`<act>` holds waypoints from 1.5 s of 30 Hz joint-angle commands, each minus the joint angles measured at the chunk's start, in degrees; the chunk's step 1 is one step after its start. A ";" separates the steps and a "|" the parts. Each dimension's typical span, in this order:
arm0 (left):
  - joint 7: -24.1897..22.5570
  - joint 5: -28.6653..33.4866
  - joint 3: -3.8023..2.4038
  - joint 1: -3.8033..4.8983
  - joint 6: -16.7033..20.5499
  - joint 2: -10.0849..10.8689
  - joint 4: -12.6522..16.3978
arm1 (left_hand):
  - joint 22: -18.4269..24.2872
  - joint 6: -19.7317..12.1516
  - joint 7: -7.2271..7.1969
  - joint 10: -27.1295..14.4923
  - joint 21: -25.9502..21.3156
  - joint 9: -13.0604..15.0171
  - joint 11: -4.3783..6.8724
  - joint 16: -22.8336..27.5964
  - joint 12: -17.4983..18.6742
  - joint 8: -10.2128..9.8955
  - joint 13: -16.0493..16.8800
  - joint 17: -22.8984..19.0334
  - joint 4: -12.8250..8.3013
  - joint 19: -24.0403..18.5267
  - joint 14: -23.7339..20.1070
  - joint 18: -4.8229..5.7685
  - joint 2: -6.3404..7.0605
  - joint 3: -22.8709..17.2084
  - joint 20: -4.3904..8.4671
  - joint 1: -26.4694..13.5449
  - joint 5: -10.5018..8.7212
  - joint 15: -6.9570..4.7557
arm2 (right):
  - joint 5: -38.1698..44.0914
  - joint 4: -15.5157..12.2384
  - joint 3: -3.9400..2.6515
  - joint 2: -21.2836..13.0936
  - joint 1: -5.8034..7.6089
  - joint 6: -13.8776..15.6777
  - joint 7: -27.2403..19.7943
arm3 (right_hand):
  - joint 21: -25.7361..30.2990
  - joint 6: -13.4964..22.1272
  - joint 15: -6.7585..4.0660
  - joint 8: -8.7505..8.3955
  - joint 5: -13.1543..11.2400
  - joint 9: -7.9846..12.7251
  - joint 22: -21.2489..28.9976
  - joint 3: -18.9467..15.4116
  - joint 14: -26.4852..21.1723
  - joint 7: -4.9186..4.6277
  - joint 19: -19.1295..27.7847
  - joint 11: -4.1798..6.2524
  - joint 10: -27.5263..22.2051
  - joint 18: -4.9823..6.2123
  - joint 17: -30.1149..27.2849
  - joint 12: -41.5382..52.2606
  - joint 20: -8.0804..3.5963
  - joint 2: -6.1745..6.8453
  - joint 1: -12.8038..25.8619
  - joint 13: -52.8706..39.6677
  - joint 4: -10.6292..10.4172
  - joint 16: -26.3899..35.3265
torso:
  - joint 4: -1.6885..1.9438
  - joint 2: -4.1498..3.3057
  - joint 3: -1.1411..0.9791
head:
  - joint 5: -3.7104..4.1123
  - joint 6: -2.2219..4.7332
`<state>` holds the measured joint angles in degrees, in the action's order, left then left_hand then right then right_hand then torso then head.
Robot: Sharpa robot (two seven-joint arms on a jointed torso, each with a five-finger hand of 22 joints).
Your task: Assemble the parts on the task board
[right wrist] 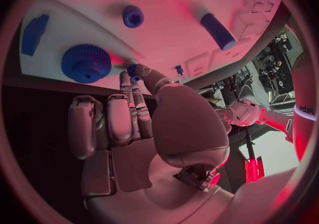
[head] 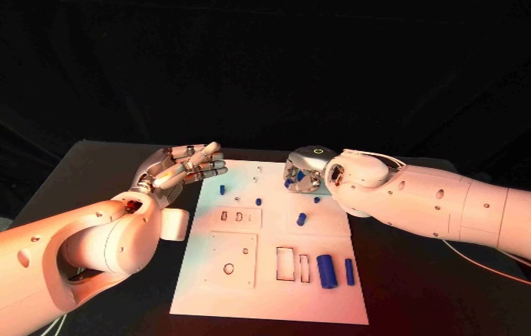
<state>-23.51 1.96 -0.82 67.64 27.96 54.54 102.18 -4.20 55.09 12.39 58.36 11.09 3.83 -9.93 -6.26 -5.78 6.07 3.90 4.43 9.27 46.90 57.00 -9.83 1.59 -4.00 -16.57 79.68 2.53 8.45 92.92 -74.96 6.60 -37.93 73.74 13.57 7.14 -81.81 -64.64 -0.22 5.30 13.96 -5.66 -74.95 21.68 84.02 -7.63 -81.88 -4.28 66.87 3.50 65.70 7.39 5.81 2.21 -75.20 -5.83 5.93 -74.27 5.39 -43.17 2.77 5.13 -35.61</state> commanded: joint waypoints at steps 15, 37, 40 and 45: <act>-0.16 -0.32 -0.06 0.14 -0.98 -0.37 -0.20 | 0.23 -0.12 0.46 -0.47 -0.28 -0.08 -0.50 0.81 0.79 -0.67 -0.11 -0.18 -0.73 -0.19 -0.59 -0.37 -0.33 0.23 -0.05 0.57 0.36 0.43 | -1.26 4.59 -0.44 5.62 1.09 11.19 0.86 | -0.75 -0.31 -0.15 0.16 1.10 -0.17 -3.05 1.31 1.99 -0.35 -0.69 0.00 0.63 -0.75 0.34 -0.04 -0.09 0.79 -0.65 -0.10 0.46 -0.78 | 0.18 -0.25 0.02 | -0.62 0.58; -0.13 -0.32 -0.07 0.22 -1.43 -0.79 -0.55 | 0.24 -0.14 0.44 -0.50 -0.30 -0.09 -0.50 0.86 0.84 -0.73 -0.11 -0.19 -0.77 -0.20 -0.59 -0.38 -0.32 0.26 -0.04 0.58 0.36 0.43 | -2.84 11.28 -0.42 11.61 -0.03 9.11 0.09 | -0.76 -0.29 -0.07 0.10 0.76 -0.28 -3.07 1.52 1.95 -0.42 -0.62 -0.08 0.76 -0.74 0.25 -0.18 -0.03 1.13 -0.13 -0.11 0.20 -0.84 | 0.16 -0.33 0.08 | -0.88 0.51; -0.14 -0.32 -0.07 0.23 -1.44 -0.79 -0.54 | 0.25 -0.19 0.44 -0.56 -0.31 -0.09 -0.52 0.90 0.91 -0.79 -0.12 -0.19 -0.80 -0.20 -0.59 -0.38 -0.32 0.28 -0.04 0.58 0.36 0.44 | -2.96 11.78 -0.42 12.06 -0.09 9.07 0.03 | -0.73 -0.25 -0.06 0.07 0.71 -0.30 -3.02 1.56 1.93 -0.44 -0.57 -0.09 0.76 -0.72 0.19 -0.22 -0.01 1.20 0.00 -0.11 0.12 -0.83 | 0.17 -0.38 0.11 | -0.86 0.62; -0.13 -0.32 -0.07 0.24 -1.51 -0.85 -0.56 | 0.25 -0.25 0.46 -0.64 -0.33 -0.10 -0.54 0.95 0.99 -0.87 -0.13 -0.19 -0.84 -0.20 -0.59 -0.39 -0.33 0.31 -0.04 0.59 0.36 0.45 | -3.00 12.66 -0.41 12.84 -0.20 9.24 0.09 | -0.73 -0.25 -0.06 0.07 0.71 -0.30 -3.02 1.56 1.93 -0.44 -0.57 -0.09 0.76 -0.72 0.19 -0.22 -0.01 1.20 0.00 -0.11 0.12 -0.83 | 0.18 -0.37 0.07 | -0.81 0.74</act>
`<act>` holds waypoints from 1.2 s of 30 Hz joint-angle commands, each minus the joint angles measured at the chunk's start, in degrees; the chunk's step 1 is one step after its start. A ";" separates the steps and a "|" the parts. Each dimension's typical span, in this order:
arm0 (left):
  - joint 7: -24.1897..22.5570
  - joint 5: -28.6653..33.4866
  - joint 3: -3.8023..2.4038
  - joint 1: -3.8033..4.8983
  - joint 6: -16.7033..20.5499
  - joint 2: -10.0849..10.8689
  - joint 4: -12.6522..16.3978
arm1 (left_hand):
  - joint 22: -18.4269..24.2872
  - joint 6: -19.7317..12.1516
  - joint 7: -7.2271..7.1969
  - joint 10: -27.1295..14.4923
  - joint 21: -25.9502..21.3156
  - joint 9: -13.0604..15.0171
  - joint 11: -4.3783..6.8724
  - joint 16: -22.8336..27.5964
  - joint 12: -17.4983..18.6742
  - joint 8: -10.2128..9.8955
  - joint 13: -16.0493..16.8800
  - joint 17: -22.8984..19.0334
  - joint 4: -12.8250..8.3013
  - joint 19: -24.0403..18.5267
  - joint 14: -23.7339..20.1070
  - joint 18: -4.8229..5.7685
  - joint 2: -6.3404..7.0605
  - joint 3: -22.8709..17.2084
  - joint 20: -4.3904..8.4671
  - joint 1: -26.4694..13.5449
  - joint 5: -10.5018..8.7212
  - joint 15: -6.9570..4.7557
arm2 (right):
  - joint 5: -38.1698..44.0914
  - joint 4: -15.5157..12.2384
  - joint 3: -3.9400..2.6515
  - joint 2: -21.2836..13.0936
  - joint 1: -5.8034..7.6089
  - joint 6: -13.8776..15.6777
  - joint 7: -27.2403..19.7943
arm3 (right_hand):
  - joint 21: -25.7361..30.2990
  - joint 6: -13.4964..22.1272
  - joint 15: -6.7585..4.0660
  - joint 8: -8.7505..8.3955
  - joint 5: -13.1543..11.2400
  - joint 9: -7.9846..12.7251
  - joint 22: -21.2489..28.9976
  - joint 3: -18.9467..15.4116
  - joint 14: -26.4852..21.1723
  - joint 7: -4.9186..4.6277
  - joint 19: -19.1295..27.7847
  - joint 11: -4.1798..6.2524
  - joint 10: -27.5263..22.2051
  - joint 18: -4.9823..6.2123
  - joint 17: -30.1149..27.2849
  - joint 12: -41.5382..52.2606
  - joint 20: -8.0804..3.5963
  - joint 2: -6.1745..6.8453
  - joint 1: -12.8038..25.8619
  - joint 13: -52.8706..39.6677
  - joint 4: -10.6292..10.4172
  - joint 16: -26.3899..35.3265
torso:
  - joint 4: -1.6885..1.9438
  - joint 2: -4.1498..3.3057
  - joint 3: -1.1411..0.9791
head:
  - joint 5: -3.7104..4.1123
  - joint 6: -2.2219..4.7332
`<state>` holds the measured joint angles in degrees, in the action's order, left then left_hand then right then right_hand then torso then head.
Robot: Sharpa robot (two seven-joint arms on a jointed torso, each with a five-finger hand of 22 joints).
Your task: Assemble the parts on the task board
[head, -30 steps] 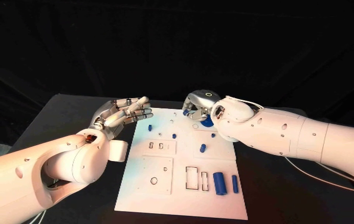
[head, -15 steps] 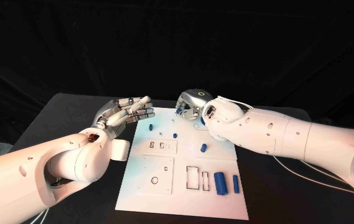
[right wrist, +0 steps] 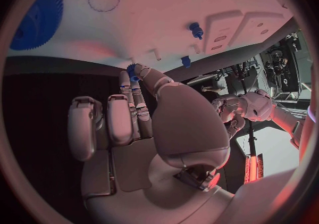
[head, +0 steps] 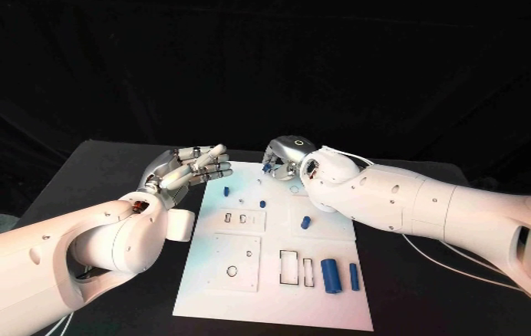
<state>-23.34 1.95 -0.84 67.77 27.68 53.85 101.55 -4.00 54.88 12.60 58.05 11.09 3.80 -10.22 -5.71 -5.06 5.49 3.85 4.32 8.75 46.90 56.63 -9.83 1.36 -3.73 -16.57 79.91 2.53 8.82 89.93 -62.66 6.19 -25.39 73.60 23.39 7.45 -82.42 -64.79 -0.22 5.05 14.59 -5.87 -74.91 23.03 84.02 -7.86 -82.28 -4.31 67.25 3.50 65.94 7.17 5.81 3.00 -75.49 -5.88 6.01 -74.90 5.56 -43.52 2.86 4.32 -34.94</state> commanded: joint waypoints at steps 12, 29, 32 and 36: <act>-0.22 -0.31 -0.08 0.18 -1.35 -0.28 0.09 | 0.06 -0.14 0.29 -0.47 -0.36 -0.09 -0.29 0.47 0.41 -0.43 -0.11 -0.08 -0.38 -0.20 -0.19 -0.40 -0.10 0.09 -0.04 0.36 0.36 0.10 | -0.41 2.09 0.00 1.98 -0.37 -1.80 -0.62 | -0.18 0.04 -0.02 0.20 -0.01 -0.11 -3.17 0.30 1.92 -0.23 -0.20 -0.10 0.32 -0.74 0.03 -0.13 0.02 0.56 0.57 -0.05 -0.13 -0.31 | -0.01 -0.10 0.01 | -0.21 -0.07; -0.02 -0.31 -0.10 0.32 -1.46 -0.28 -0.12 | 0.06 -0.23 0.36 -0.61 -0.38 -0.09 -0.35 0.54 0.55 -0.56 -0.12 -0.08 -0.43 -0.19 -0.18 -0.40 -0.11 0.14 -0.04 0.34 0.36 0.12 | -1.16 3.37 0.03 2.31 -0.62 -1.41 -1.10 | 5.57 10.09 1.66 -1.55 -4.30 1.72 4.75 -2.27 -0.02 -1.94 5.41 -2.15 -7.40 1.14 -6.41 -3.11 1.59 4.15 3.12 1.19 -2.04 3.82 | -0.11 -0.08 -0.04 | -0.28 0.02; -0.03 -0.31 -0.10 0.33 -1.47 -0.21 -0.20 | 0.06 -0.23 0.36 -0.61 -0.38 -0.09 -0.35 0.54 0.55 -0.56 -0.12 -0.08 -0.43 -0.19 -0.18 -0.40 -0.11 0.14 -0.04 0.34 0.36 0.12 | -1.19 2.24 0.03 1.47 -0.59 -0.98 -1.09 | 5.57 9.69 1.62 -1.27 -3.95 1.56 4.63 -2.63 0.01 -1.87 5.28 -2.11 -7.37 1.12 -6.49 -2.76 1.63 4.02 3.00 1.11 -2.19 3.85 | -0.17 -0.08 -0.03 | -0.30 0.09; -0.03 -0.31 -0.10 0.34 -1.53 -0.08 -0.25 | 0.06 -0.23 0.36 -0.61 -0.38 -0.09 -0.35 0.54 0.55 -0.56 -0.12 -0.08 -0.43 -0.19 -0.18 -0.40 -0.11 0.14 -0.04 0.34 0.36 0.12 | -1.54 -1.38 0.02 -1.45 -0.39 -0.10 -1.13 | 4.77 7.88 1.43 -0.66 -2.41 1.08 3.24 -2.91 0.36 -1.71 4.20 -1.85 -5.99 0.82 -5.82 -1.38 1.50 3.42 2.55 0.70 -2.51 3.27 | -0.38 -0.07 -0.03 | -0.27 0.29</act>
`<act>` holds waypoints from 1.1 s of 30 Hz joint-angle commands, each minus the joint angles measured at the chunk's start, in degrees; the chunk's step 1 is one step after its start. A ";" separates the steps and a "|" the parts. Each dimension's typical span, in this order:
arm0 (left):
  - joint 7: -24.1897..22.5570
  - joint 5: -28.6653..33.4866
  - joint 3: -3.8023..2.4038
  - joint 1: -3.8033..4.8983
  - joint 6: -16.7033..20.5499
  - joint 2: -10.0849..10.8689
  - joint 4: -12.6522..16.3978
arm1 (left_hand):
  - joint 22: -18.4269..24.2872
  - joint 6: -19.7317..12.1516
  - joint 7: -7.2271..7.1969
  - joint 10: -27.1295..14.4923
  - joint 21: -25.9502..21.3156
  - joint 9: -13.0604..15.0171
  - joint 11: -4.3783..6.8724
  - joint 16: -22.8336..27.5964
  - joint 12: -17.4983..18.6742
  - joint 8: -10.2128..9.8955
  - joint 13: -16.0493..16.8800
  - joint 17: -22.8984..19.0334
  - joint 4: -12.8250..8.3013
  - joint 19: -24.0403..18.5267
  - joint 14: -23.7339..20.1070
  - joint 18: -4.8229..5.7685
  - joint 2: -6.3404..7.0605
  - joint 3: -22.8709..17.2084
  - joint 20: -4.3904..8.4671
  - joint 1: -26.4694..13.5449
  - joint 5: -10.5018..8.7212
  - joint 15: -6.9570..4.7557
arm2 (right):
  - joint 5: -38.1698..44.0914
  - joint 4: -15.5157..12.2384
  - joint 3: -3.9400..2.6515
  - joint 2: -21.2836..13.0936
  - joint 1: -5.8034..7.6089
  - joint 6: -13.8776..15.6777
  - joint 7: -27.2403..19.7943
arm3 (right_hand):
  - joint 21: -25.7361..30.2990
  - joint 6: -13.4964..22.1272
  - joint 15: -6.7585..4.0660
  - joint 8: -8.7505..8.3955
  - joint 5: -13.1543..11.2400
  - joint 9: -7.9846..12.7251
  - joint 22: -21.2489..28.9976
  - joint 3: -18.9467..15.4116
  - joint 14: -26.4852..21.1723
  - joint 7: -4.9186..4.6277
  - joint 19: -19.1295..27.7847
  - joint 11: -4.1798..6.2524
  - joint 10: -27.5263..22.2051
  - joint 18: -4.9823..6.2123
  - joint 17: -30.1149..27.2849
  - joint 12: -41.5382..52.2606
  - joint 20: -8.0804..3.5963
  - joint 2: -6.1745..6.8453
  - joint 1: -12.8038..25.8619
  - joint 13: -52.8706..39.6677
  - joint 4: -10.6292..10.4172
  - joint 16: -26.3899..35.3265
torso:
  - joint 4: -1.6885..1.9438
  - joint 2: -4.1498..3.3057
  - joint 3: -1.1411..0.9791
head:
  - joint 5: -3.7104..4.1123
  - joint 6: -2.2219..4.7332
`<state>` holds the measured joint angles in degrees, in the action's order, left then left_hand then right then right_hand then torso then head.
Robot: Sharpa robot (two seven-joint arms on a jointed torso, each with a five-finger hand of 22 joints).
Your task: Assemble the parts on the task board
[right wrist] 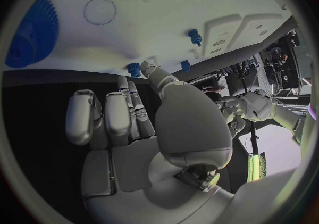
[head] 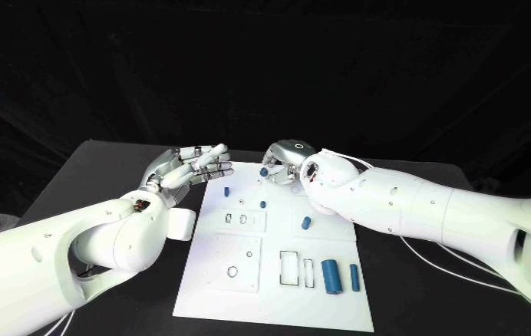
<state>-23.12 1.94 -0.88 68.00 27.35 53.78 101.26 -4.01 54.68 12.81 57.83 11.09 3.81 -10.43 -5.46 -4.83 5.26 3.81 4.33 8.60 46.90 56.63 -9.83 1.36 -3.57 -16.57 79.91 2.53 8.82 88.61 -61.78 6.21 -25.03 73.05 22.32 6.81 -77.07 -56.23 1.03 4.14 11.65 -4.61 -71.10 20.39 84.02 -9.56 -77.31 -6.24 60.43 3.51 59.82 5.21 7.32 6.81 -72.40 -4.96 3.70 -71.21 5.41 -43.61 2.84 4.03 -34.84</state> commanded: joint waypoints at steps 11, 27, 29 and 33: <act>-0.16 -0.30 -0.06 0.11 -1.72 0.19 -0.45 | 0.08 -0.07 0.20 -0.53 -0.40 -0.09 -0.18 0.38 0.44 -0.42 -0.09 -0.10 -0.32 -0.18 -0.19 -0.41 -0.14 0.02 -0.04 0.33 0.36 0.15 | -8.44 -16.88 -0.85 -16.70 1.82 1.47 -1.28 | -2.93 -3.03 -1.00 0.72 2.21 -0.79 -4.28 -1.12 1.36 0.41 -3.26 1.67 9.39 0.00 3.60 5.44 -0.97 0.21 0.82 -2.26 -2.20 -3.00 | -1.69 -0.13 -0.29 | 0.10 0.71; -0.36 -0.30 -0.06 0.11 -2.17 0.40 -1.69 | 0.10 -0.03 0.20 -0.65 -0.48 -0.07 -0.22 0.53 0.56 -0.48 -0.09 -0.12 -0.37 -0.26 -0.30 -0.38 -0.18 0.07 -0.06 0.32 0.36 0.21 | -14.59 -14.94 -1.04 -20.57 2.61 -8.04 0.97 | -6.68 2.38 -1.88 3.25 8.11 -2.31 -10.39 -16.06 2.68 1.15 -6.75 2.78 5.31 -1.27 12.07 45.56 -2.02 0.43 -1.29 -40.68 -8.16 -9.16 | -1.52 -0.16 -0.23 | 0.66 0.44; -0.37 -0.30 -0.06 0.11 -2.19 0.40 -1.76 | 0.11 -0.03 0.20 -0.66 -0.49 -0.07 -0.22 0.56 0.58 -0.49 -0.09 -0.13 -0.38 -0.28 -0.33 -0.37 -0.18 0.08 -0.06 0.31 0.36 0.22 | -14.59 -14.25 -1.04 -20.15 2.56 -8.24 0.84 | -6.78 2.66 -1.87 3.45 8.07 -2.40 -10.57 -16.51 2.78 1.07 -6.85 2.71 5.48 -1.31 12.73 47.13 -1.94 0.35 -1.54 -42.36 -8.44 -9.58 | -1.50 -0.15 -0.20 | 0.59 0.41; -0.35 -0.30 -0.06 0.11 -2.20 0.40 -1.86 | 0.12 -0.03 0.21 -0.68 -0.52 -0.07 -0.23 0.60 0.60 -0.51 -0.09 -0.14 -0.39 -0.30 -0.36 -0.36 -0.18 0.10 -0.07 0.30 0.36 0.24 | -13.89 -13.08 -1.03 -19.21 2.41 -8.54 0.63 | -6.94 2.98 -1.77 3.73 7.87 -2.52 -10.86 -17.15 2.82 1.00 -7.02 2.65 5.88 -1.37 13.15 49.17 -1.87 0.14 -1.76 -44.55 -8.96 -9.87 | -1.52 -0.18 -0.22 | 0.40 0.28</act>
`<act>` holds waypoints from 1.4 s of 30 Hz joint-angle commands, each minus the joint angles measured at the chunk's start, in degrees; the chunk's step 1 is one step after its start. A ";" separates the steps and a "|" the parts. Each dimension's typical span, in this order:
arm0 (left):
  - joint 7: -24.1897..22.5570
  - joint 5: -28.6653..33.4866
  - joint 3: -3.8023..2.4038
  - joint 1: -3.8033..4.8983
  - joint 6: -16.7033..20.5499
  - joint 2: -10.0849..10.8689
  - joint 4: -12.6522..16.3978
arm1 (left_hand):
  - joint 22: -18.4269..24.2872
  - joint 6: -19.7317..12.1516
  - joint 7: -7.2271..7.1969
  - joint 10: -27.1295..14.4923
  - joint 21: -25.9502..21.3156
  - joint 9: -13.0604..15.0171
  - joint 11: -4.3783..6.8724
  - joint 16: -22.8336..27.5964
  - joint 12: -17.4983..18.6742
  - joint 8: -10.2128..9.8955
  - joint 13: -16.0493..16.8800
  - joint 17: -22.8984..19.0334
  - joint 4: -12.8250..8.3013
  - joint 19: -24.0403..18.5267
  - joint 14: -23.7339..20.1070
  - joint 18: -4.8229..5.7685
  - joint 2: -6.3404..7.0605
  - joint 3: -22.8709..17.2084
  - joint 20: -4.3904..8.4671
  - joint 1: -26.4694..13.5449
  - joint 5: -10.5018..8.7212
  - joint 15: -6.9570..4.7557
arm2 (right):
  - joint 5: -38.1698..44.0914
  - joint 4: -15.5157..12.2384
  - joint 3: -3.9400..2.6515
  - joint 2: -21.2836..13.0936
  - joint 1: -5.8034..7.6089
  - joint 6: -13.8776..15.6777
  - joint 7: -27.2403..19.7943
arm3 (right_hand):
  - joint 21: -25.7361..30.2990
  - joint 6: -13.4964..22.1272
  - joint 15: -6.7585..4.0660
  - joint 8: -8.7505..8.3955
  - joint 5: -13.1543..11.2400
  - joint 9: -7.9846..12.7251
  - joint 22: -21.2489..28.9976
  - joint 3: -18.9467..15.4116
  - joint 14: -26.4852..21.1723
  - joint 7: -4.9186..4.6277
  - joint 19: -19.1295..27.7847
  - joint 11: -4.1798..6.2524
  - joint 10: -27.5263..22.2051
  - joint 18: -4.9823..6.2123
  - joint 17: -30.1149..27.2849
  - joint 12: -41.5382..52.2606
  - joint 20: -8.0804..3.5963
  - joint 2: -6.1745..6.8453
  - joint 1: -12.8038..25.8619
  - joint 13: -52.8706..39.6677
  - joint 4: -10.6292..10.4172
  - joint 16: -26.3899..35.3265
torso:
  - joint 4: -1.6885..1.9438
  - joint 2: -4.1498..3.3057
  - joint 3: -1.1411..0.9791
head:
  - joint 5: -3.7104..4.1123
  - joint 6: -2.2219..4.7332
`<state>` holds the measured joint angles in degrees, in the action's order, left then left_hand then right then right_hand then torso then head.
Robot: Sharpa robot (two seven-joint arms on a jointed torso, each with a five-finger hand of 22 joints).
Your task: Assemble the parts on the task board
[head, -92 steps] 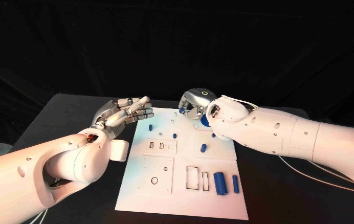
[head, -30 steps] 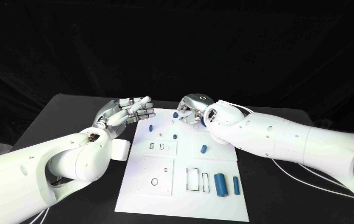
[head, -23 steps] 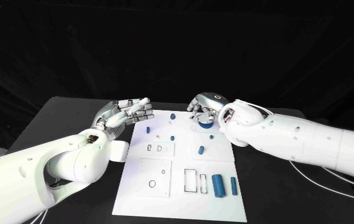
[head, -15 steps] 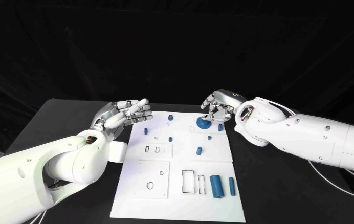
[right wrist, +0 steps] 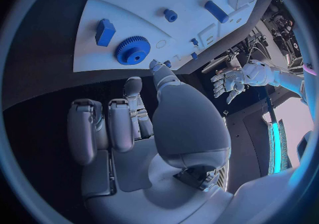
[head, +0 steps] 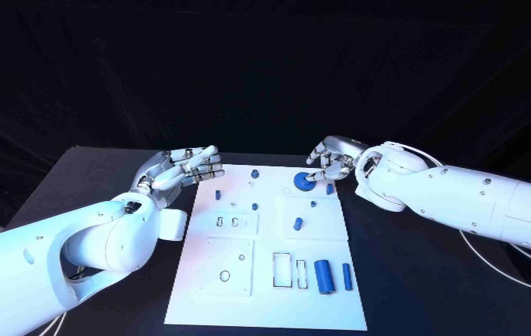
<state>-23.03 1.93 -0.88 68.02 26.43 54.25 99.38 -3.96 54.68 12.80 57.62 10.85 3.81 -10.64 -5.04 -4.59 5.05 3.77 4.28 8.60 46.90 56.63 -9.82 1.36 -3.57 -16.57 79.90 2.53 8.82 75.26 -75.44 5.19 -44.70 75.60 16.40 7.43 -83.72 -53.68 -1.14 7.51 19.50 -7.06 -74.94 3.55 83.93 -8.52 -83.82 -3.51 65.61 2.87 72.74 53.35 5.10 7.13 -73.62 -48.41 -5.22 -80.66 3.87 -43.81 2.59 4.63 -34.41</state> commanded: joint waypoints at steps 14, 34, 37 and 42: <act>-0.33 -0.30 -0.05 0.08 -1.28 0.01 -0.05 | 0.09 -0.04 0.24 -0.53 -0.35 -0.06 -0.05 0.29 0.43 -0.36 -0.04 -0.12 -0.42 -0.39 -0.44 -0.34 -0.17 0.16 -0.08 0.27 0.36 0.27 | 2.79 2.38 0.06 2.25 -0.82 -3.31 0.36 | -1.14 0.43 0.46 1.34 0.30 -0.48 -8.31 -1.40 3.39 0.00 -1.33 -0.09 3.20 -1.03 3.19 7.38 0.43 -0.64 -1.69 -7.96 -0.67 -2.16 | -0.04 0.05 0.03 | -0.07 -0.48; -0.23 -0.30 -0.05 0.08 -1.31 -0.03 -0.23 | 0.10 -0.05 0.27 -0.56 -0.40 -0.06 -0.07 0.36 0.47 -0.40 -0.04 -0.13 -0.45 -0.44 -0.49 -0.33 -0.16 0.19 -0.08 0.25 0.35 0.29 | 4.91 4.89 0.10 4.07 -1.61 -4.87 0.32 | -1.27 0.27 0.48 1.91 0.40 -0.69 -8.58 -1.63 3.58 0.03 -1.45 -0.06 4.13 -1.08 4.54 9.96 0.47 -1.20 -2.71 -10.78 -0.78 -2.95 | -0.04 0.03 -0.01 | -0.16 -0.67; -0.19 -0.30 -0.05 0.08 -1.32 -0.02 -0.23 | 0.10 -0.05 0.27 -0.56 -0.40 -0.06 -0.07 0.36 0.47 -0.40 -0.04 -0.13 -0.45 -0.44 -0.49 -0.33 -0.16 0.19 -0.08 0.25 0.35 0.29 | 5.02 5.09 0.11 4.11 -1.68 -5.13 0.36 | -1.30 0.23 0.48 1.99 0.42 -0.72 -8.64 -1.59 3.59 0.04 -1.48 -0.06 4.20 -1.09 4.66 10.22 0.47 -1.31 -2.93 -11.08 -0.73 -3.03 | -0.06 0.02 -0.01 | -0.12 -0.67; -0.15 -0.30 -0.05 0.08 -1.33 -0.01 -0.22 | 0.10 -0.05 0.27 -0.56 -0.40 -0.06 -0.07 0.36 0.47 -0.40 -0.04 -0.13 -0.45 -0.44 -0.49 -0.33 -0.16 0.19 -0.08 0.25 0.35 0.29 | 5.17 5.19 0.11 4.16 -1.78 -5.38 0.38 | -1.47 -0.17 0.44 2.39 0.44 -0.86 -8.90 -1.29 3.64 0.10 -1.64 0.01 4.65 -1.15 5.06 11.26 0.46 -1.85 -3.78 -12.26 -0.52 -3.27 | -0.07 0.03 -0.03 | -0.20 -0.67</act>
<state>-22.96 1.93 -0.88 68.02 26.19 54.31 99.07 -3.92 54.68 12.80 57.42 10.86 3.81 -10.84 -5.04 -4.32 4.83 3.78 4.24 8.44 46.90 56.42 -9.82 1.36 -3.41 -16.57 79.90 2.53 9.02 79.33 -70.35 5.21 -40.58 74.01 12.62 7.62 -84.86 -53.59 -1.14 9.72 19.74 -7.83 -74.91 2.22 83.93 -8.61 -84.02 -3.36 69.82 2.14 74.94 64.39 5.31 5.20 -76.90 -60.44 -5.93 -83.69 3.80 -43.77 2.57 4.42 -35.08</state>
